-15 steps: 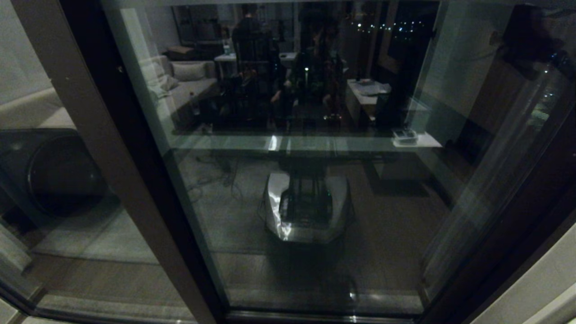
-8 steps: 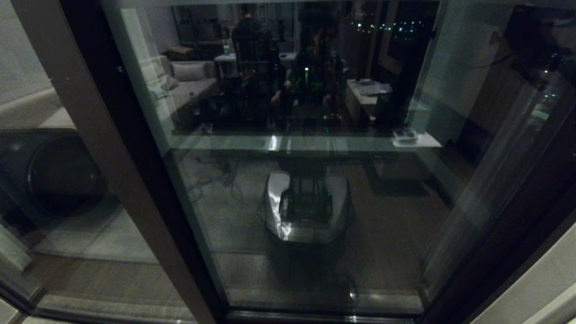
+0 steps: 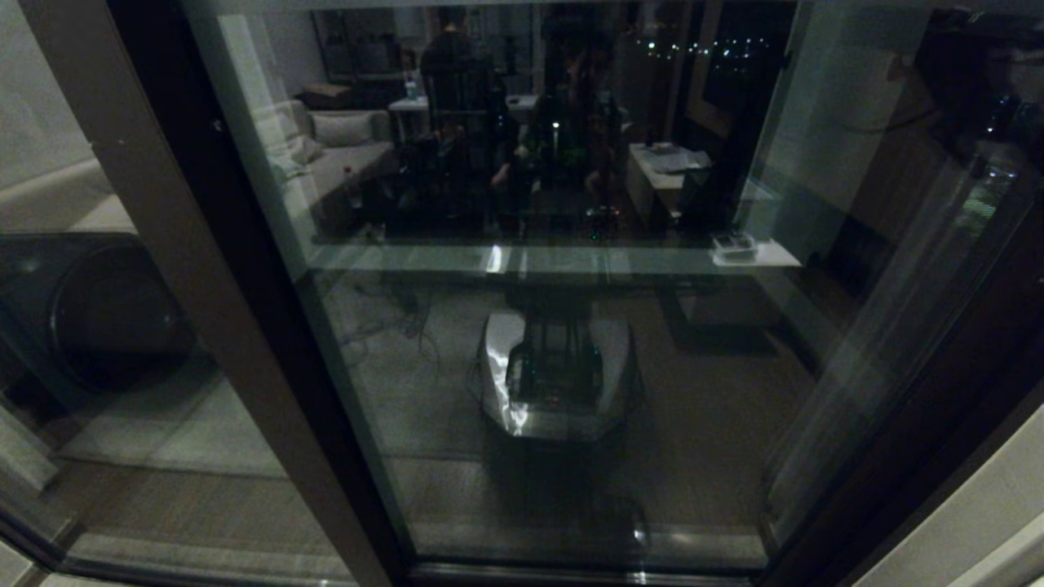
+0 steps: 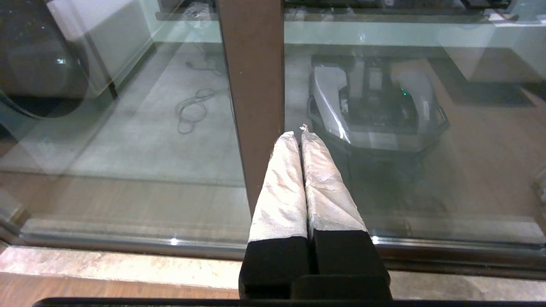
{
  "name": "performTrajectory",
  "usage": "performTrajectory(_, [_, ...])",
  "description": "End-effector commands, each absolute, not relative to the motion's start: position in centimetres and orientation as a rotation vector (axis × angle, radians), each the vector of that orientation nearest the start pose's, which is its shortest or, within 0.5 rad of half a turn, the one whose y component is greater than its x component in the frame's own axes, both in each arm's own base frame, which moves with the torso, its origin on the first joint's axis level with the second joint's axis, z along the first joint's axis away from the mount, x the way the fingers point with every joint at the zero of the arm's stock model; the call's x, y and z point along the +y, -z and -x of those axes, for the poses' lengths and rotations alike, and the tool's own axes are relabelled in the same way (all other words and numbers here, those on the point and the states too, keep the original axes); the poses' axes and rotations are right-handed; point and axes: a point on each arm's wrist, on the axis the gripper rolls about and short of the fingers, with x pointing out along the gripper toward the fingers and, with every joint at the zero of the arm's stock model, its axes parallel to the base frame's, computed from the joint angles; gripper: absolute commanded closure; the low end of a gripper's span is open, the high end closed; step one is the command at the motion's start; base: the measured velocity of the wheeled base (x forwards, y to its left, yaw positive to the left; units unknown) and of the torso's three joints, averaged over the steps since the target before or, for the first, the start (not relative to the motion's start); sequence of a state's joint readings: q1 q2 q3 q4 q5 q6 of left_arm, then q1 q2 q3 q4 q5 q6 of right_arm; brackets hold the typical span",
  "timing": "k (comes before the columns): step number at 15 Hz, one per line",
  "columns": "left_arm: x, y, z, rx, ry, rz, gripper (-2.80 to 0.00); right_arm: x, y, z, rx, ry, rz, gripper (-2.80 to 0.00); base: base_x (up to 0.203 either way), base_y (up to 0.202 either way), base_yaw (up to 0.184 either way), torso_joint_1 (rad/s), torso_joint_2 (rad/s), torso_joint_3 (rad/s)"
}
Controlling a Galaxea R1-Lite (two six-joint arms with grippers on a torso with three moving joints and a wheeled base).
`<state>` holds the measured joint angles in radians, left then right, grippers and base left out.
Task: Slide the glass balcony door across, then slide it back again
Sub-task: Open the slid door
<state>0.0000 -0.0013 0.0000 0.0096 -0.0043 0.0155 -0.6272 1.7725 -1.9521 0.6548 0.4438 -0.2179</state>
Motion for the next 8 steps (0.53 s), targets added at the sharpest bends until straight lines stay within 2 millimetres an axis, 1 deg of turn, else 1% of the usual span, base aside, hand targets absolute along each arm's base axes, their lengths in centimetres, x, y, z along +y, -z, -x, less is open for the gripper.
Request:
performTrajectory(1, [-0.01,-7.39,2.28,0.011,0.003,-0.015,0.0,-17.41,-35.09,-25.7,0.433,0.128,-0.033,-2.8,0.0,0.0,0.0,0.0,0.0,0.0])
performTrajectory(8, [-0.01,-7.39,2.28,0.011,0.005,-0.015,0.0,-17.64,-34.81,-26.16,0.432,0.124,-0.033,-2.8,0.0,0.0,0.0,0.0,0.0,0.0])
